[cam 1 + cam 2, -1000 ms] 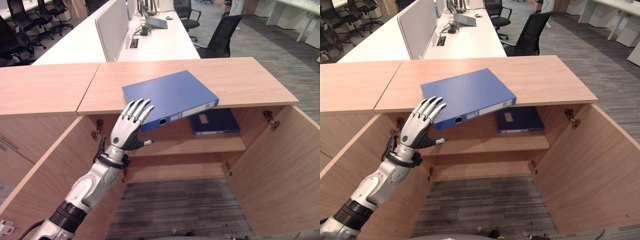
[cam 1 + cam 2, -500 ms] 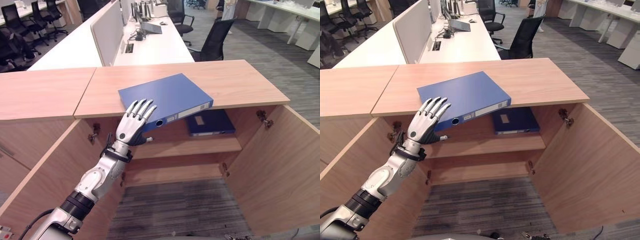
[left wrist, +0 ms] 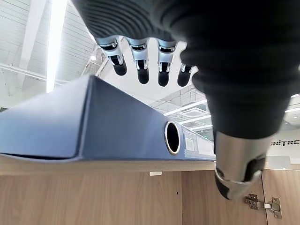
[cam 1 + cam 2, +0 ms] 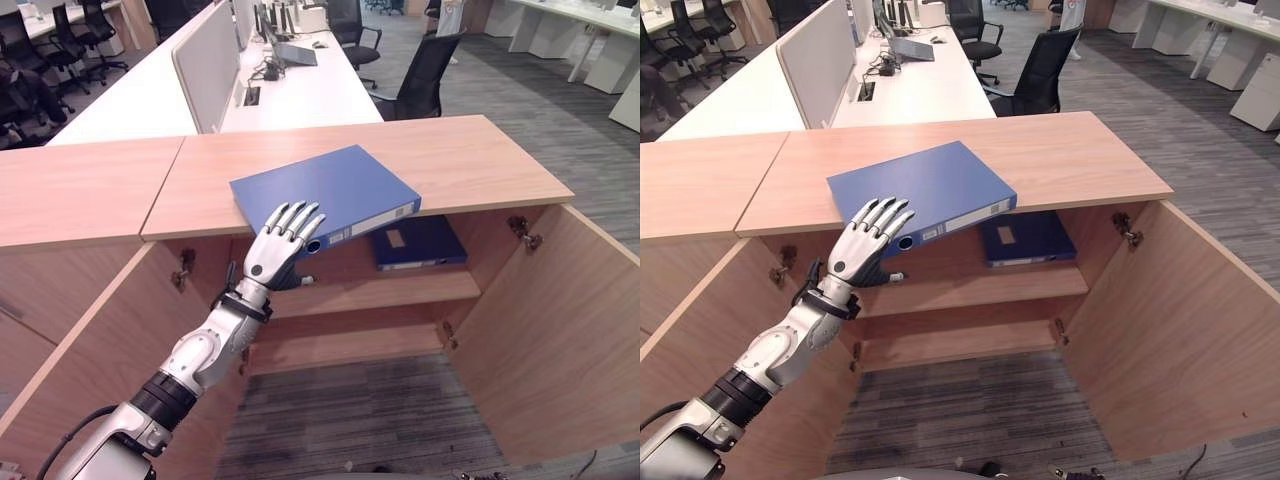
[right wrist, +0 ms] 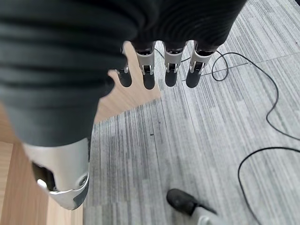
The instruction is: Put the empty folder in the office cabinet
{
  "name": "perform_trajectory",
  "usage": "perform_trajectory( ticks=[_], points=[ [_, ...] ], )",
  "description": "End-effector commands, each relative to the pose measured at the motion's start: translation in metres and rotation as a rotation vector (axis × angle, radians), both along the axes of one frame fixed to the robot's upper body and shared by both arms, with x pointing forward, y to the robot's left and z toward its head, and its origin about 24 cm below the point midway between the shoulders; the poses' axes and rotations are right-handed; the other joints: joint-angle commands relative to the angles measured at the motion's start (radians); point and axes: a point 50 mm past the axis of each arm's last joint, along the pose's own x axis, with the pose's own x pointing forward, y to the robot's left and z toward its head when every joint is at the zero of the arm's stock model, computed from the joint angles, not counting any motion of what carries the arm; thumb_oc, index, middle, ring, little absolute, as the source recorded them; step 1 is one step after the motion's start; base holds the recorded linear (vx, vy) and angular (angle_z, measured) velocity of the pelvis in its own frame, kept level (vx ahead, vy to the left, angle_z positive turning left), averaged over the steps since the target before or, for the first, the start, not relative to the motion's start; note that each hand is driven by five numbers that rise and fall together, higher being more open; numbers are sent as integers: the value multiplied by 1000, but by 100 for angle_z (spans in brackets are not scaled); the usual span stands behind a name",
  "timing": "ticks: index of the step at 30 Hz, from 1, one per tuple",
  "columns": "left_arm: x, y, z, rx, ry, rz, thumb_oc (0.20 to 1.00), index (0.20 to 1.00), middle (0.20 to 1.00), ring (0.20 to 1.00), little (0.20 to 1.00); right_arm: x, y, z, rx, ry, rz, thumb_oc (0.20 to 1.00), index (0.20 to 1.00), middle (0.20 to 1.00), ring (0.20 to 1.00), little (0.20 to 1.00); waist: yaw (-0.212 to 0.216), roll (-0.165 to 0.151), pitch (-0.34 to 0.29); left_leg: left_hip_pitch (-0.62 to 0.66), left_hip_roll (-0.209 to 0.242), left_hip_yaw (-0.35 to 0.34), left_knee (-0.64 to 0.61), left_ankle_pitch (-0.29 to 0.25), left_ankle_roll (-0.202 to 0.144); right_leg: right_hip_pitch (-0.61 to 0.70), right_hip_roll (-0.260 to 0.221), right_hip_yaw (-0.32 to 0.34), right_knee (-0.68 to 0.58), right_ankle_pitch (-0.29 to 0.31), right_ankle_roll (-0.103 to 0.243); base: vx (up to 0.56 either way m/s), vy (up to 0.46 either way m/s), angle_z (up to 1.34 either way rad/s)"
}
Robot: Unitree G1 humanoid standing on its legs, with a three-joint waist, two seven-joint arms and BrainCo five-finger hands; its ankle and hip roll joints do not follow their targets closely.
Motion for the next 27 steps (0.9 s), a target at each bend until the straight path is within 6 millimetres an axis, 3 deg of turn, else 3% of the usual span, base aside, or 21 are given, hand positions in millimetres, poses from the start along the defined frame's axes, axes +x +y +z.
perform_trajectory(
  ticks=[1, 8, 24, 27],
  points=[
    [20, -1, 24, 47, -106, 24, 1000, 1000, 1000, 1000, 1000, 12, 1, 1, -31, 5, 39, 1000, 1000, 1000, 1000, 1000, -9, -64, -10, -41, -2, 26, -13, -17, -17, 82, -43, 69, 0, -86, 100, 4, 2, -4],
    [30, 9, 17, 120, -106, 114, 1000, 1000, 1000, 1000, 1000, 12, 1, 1, -35, 8, 46, 1000, 1000, 1000, 1000, 1000, -16, -63, -13, -35, -2, 33, -13, -19, -17, 83, -44, 75, 0, -88, 100, 0, 0, 0],
    [47, 17, 22, 227, -136, 208, 1000, 1000, 1000, 1000, 1000, 11, -1, 2, -35, 18, 52, 1000, 1000, 1000, 1000, 1000, -26, -62, -17, -28, -1, 42, -13, -20, -18, 88, -44, 79, 0, -88, 101, -2, 0, -1],
    [59, 26, 40, 243, -197, 285, 1000, 1000, 1000, 1000, 1000, 10, -2, 2, -36, 22, 61, 1000, 1000, 1000, 1000, 1000, -34, -62, -17, -27, -1, 46, -13, -20, -19, 87, -43, 82, 0, -88, 102, 0, 0, 0]
  ],
)
